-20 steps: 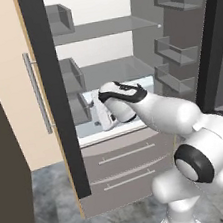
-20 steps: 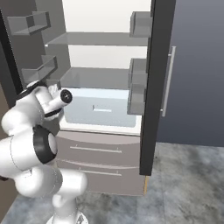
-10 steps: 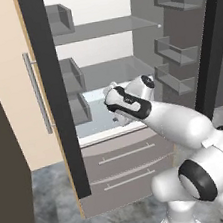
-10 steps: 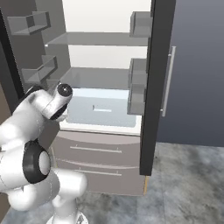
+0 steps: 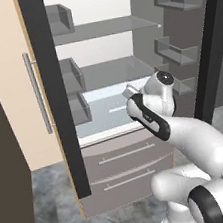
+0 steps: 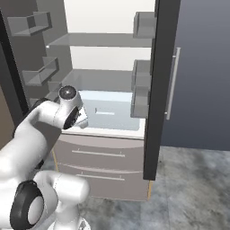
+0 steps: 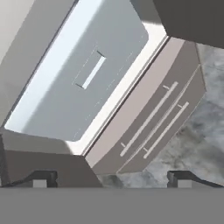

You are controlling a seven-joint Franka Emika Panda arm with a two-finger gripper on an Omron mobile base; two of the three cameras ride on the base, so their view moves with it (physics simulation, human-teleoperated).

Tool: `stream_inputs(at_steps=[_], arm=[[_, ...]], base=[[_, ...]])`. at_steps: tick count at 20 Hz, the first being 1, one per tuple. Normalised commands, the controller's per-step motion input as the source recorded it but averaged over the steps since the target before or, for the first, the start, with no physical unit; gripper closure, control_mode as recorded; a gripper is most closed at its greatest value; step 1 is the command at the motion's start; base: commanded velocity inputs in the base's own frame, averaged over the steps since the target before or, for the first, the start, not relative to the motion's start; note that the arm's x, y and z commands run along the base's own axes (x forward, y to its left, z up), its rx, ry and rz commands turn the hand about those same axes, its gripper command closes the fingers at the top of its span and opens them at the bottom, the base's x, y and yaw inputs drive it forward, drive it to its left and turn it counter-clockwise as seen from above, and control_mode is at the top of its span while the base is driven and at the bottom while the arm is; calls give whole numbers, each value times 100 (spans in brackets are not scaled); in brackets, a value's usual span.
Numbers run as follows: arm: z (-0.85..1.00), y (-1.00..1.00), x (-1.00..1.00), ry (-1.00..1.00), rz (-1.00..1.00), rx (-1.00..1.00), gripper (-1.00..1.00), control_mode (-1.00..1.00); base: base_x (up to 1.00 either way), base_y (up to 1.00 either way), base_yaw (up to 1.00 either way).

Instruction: Place one of the steaks on the plate and the other in the bowl. Then place the bowl in the fridge.

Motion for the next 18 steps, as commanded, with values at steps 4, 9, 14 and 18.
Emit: stream_inputs(at_steps=[4,9,14,18], arm=[[-2,-44,-26,0,70,-53,-100,-100],[2,6,-47,17,74,-62,-100,-100],[-26,-2,-37,58,27,-75,-100,-100],[-71,-45,-1,35,-4,-14,-100,-100]], base=[[0,0,0],[0,0,0],[0,0,0],[0,0,0]])
